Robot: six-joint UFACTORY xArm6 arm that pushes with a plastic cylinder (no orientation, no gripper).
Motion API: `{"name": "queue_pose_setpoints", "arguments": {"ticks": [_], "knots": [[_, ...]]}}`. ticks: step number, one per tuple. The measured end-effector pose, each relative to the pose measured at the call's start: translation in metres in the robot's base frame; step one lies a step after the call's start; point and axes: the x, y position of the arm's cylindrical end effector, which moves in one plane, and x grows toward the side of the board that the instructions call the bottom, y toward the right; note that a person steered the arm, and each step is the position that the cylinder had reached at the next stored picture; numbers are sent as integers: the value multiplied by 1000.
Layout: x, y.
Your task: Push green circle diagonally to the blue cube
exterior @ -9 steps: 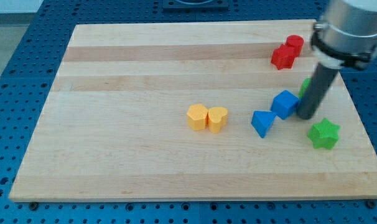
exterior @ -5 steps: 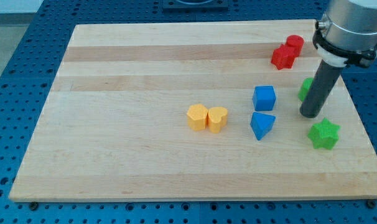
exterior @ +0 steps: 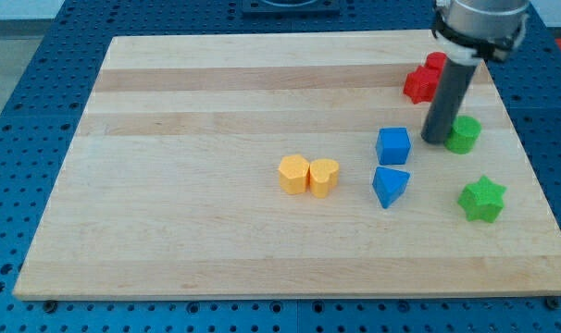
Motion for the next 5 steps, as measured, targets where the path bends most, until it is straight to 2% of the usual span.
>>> {"name": "queue_pose_setpoints", "arguments": {"ticks": [1,2,3,4,5], "knots": [[71,1],[80,17],[66,49],[63,47],[35,34]]}}
